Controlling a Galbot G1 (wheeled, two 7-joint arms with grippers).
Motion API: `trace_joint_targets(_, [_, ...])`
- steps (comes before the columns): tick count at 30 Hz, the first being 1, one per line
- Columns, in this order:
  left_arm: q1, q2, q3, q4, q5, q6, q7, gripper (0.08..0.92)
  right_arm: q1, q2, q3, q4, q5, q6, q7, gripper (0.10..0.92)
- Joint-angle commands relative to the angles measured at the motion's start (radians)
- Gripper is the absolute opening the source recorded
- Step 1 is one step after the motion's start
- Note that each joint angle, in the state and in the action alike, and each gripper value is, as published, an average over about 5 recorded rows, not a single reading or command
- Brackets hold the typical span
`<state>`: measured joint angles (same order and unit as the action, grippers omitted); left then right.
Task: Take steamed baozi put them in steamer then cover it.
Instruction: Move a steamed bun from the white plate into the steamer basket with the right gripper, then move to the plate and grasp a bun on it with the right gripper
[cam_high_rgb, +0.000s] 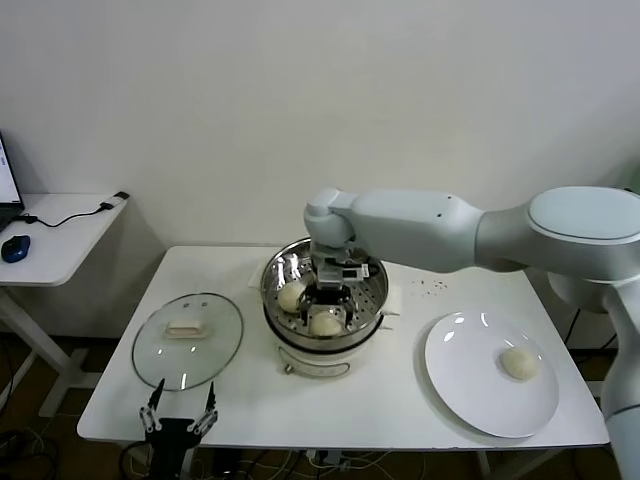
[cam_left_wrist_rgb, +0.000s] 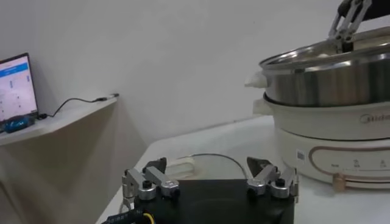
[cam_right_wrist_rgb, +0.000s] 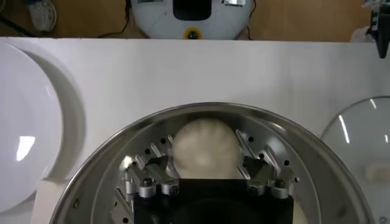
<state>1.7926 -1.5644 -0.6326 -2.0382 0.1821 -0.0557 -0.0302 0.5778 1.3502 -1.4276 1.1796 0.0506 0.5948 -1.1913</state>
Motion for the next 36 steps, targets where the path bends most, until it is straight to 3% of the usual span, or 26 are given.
trace_joint_targets(1, [-0.004, 0.001, 0.002, -0.006, 0.003, 0.004, 0.0, 0.823, 0.032, -0.03, 0.037, -0.002, -0.002, 0.016, -0.008, 0.823])
trace_joint_targets(6, [-0.007, 0.004, 0.007, -0.015, 0.012, 0.007, 0.001, 0.823, 0.14, -0.134, 0.018, -0.004, 0.084, -0.035, 0.023, 0.823])
trace_joint_targets(11, [-0.006, 0.005, 0.012, -0.023, 0.015, 0.008, 0.001, 0.823, 0.297, -0.29, -0.186, 0.03, 0.304, -0.284, 0.193, 0.823])
trace_joint_targets(19, [-0.012, 0.006, 0.02, -0.022, 0.018, 0.008, 0.001, 0.823, 0.315, -0.593, -0.227, 0.138, 0.437, -0.677, 0.213, 0.823])
trace_joint_targets(24, [-0.008, 0.006, 0.023, -0.022, 0.021, 0.007, 0.001, 0.823, 0.268, -0.758, -0.219, 0.173, 0.401, -0.804, 0.207, 0.823])
trace_joint_targets(36, [-0.002, 0.004, 0.022, -0.019, 0.035, 0.009, 0.002, 0.823, -0.228, -0.969, 0.134, 0.128, 0.164, -0.798, 0.148, 0.823])
